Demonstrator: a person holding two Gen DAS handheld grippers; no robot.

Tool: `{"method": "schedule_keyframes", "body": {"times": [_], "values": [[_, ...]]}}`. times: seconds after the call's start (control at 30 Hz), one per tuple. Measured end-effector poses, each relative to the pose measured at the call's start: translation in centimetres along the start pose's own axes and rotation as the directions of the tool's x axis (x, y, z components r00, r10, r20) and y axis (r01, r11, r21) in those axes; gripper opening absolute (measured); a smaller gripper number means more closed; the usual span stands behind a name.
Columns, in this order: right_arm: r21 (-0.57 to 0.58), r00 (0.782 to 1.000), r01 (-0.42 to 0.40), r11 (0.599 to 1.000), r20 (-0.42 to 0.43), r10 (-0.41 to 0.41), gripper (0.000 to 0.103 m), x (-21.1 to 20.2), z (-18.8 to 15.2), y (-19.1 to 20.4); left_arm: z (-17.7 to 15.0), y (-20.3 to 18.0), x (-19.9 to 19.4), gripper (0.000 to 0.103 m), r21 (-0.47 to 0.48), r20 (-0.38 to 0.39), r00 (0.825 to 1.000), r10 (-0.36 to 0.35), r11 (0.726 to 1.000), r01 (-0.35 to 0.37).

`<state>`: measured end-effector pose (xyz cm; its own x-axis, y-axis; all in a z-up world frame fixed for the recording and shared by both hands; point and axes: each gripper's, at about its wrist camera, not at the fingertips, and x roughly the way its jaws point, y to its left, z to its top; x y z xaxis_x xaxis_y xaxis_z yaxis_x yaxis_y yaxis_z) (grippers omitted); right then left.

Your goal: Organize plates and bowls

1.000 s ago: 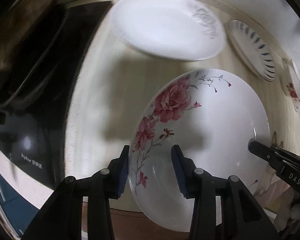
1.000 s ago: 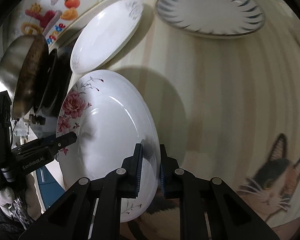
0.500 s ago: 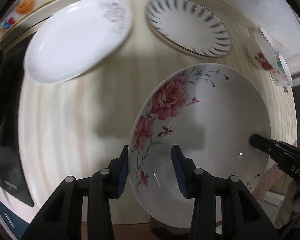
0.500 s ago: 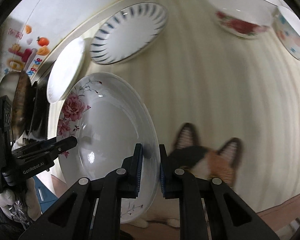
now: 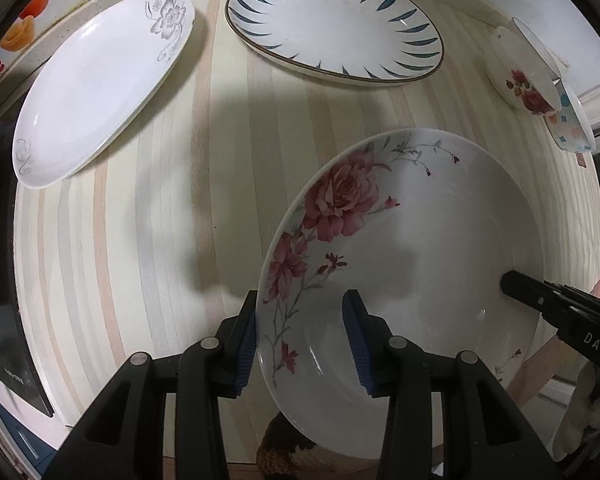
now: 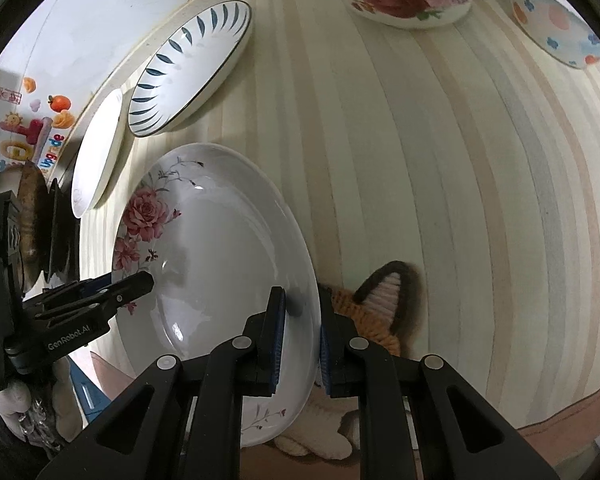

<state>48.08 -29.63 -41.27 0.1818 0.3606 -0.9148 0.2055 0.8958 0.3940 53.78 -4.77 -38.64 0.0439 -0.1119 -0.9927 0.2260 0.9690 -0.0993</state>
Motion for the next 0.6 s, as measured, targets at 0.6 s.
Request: {"method": "schedule_keyframes", "body": {"times": [0.6], "values": [[0.014,1.000,0.014,1.000,-0.027,-0.013,0.020,0.3,0.2,0.0,-0.8,-3.6,0.5,0.038,-0.006,0.026,0.996,0.080,0.997,-0.080]]}}
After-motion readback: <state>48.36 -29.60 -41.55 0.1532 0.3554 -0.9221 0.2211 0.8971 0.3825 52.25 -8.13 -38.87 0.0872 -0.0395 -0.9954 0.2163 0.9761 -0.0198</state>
